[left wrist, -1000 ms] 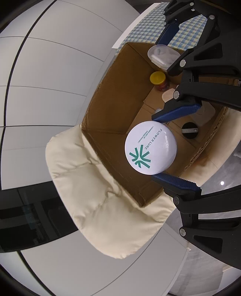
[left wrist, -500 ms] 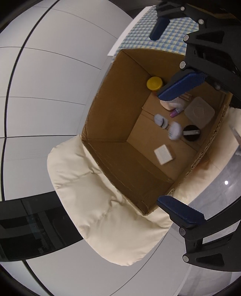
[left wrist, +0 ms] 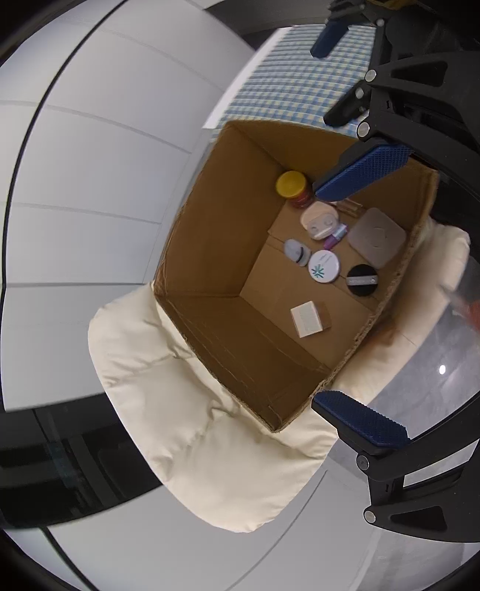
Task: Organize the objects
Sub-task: 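Withdraw both open tools up and away from the cardboard box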
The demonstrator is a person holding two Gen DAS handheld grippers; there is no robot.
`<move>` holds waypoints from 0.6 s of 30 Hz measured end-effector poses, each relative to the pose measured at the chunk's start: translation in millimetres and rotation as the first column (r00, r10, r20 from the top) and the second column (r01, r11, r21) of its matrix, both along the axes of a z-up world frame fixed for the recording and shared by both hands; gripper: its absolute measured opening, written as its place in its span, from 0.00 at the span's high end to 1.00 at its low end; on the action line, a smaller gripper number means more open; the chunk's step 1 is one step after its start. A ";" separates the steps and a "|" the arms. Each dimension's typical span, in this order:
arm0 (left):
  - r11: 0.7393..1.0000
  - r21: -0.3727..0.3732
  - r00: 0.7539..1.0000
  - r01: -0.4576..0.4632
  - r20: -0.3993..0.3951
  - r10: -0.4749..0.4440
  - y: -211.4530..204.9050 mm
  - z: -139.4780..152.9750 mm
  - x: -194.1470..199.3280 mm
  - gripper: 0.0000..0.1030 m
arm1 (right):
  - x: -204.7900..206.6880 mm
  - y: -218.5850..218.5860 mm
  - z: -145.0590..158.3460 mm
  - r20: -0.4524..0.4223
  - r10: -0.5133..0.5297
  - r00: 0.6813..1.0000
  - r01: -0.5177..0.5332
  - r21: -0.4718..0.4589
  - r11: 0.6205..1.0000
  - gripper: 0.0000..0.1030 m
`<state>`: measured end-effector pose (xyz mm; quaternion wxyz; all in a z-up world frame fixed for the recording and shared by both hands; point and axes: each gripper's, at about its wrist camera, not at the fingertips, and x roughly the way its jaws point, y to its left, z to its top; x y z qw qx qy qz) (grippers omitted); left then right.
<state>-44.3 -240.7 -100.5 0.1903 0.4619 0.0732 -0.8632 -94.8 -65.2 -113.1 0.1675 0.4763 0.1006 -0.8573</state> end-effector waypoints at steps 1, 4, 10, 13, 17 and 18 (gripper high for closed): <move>1.000 -0.020 1.000 0.014 0.018 -0.014 3.7 1.0 0.8 0.01 | 4.1 7.8 2.4 0.004 -0.034 0.999 0.034 0.000 0.999 0.00; 0.997 -0.074 0.998 0.039 0.042 -0.036 19.0 9.0 9.9 0.01 | 17.5 29.0 13.0 0.013 -0.130 0.991 0.130 0.017 0.991 0.00; 0.994 -0.026 0.993 0.109 0.052 -0.108 51.6 39.3 35.2 0.01 | 49.0 63.9 47.3 0.069 -0.163 0.984 0.162 0.024 0.987 0.00; 0.991 0.003 0.990 0.134 0.052 -0.134 64.6 61.0 47.3 0.01 | 77.3 84.4 70.1 0.028 -0.224 0.974 0.223 0.027 0.974 0.00; 0.977 -0.095 0.981 0.190 0.061 -0.185 94.4 92.8 66.6 0.01 | 102.4 113.9 87.4 0.105 -0.261 0.960 0.268 -0.064 0.961 0.00; 0.973 -0.116 0.979 0.199 0.069 -0.192 100.9 97.4 69.9 0.01 | 106.9 120.4 90.6 0.129 -0.272 0.953 0.283 -0.071 0.956 0.00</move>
